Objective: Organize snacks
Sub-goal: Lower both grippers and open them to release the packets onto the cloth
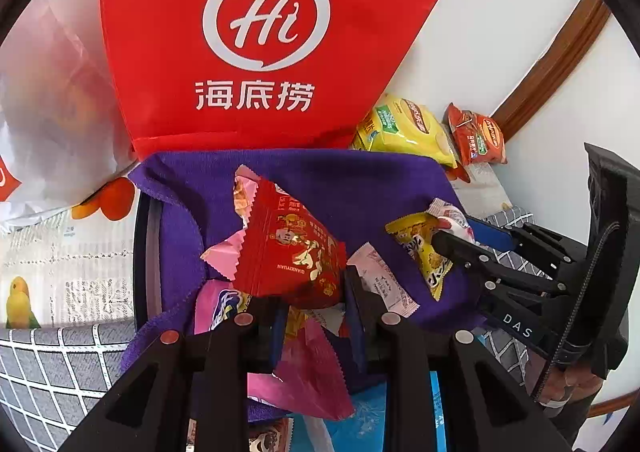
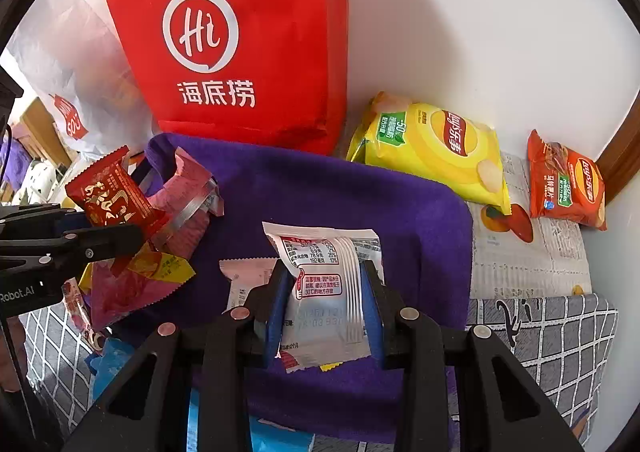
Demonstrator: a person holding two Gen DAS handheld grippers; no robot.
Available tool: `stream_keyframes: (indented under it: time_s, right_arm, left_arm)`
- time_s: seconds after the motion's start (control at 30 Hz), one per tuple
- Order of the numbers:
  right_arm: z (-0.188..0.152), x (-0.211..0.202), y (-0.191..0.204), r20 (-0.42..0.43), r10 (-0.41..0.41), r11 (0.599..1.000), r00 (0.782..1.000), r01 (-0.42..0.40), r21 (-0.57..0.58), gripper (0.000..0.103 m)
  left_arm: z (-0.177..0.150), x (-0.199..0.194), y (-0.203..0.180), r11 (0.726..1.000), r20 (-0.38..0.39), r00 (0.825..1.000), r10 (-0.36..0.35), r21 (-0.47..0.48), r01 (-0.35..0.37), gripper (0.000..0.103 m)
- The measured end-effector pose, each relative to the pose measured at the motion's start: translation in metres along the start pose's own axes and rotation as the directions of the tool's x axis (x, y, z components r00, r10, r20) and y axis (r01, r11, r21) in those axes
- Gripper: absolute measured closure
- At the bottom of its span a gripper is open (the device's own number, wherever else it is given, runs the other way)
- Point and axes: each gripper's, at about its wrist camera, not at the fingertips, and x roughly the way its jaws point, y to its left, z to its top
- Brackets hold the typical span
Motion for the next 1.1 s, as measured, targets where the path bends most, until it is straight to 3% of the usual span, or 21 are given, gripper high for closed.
stream_keyframes:
  time_s: [0.67, 1.1]
  right_arm:
    - [0.000, 0.003, 0.001, -0.014, -0.027, 0.999, 1.000, 0.027, -0.021, 0.067]
    - [0.002, -0.011, 0.011, 0.037, 0.013, 0.999, 0.999, -0.011, -0.045, 0.045]
  left_arm:
    - [-0.001, 0.012, -0.001, 1.000, -0.021, 1.000, 0.003, 0.010, -0.003, 0.078]
    - [-0.002, 0.012, 0.000, 1.000, -0.022, 1.000, -0.001, 0.007, 0.001, 0.078]
